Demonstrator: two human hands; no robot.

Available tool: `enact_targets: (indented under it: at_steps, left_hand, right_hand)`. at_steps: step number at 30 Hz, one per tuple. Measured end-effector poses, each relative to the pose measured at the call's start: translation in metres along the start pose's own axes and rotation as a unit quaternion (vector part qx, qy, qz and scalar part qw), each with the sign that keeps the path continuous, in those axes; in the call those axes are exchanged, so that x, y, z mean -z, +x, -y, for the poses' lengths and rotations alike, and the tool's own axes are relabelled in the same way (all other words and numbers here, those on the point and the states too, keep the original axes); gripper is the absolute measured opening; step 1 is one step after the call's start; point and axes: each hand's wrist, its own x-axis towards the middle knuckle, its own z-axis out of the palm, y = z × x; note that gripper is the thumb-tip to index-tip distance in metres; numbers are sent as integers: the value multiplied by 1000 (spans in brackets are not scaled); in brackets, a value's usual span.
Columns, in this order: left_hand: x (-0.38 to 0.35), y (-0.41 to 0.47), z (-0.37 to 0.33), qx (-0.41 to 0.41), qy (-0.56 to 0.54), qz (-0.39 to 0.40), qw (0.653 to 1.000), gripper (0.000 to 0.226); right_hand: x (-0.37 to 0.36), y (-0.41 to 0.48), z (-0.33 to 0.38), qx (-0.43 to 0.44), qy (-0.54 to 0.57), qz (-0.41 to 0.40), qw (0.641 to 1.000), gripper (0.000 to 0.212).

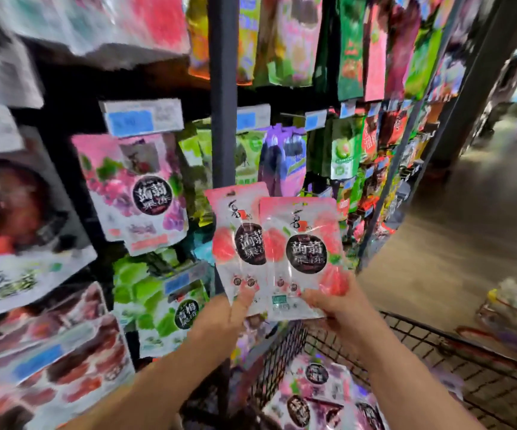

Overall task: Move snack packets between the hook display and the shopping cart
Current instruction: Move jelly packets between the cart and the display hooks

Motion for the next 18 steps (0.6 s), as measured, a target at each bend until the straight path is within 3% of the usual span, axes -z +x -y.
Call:
enact_targets:
  at_steps: [3, 10, 14, 17, 18]
  left_hand:
    - [33, -6, -9, -27, 25, -61, 997, 52]
    - [103, -22, -23, -54, -13, -195, 979, 50]
    - [140, -28, -34, -75, -1, -226, 971, 53]
    - [163, -31, -43, -89, -28, -231, 969, 43]
    - [169, -32, -46, -93, -32, -235, 967, 54]
  right_hand:
    - [-23, 7, 17, 51, -37, -4, 998, 81]
    - [-81, 7, 68, 150, -78, 47, 985, 51]
    - [-112, 12, 97, 177, -63, 91, 978, 60]
    - [-135, 16, 115, 201, -65, 101, 972, 81]
    - [-141, 18, 120, 214, -65, 99, 970, 85]
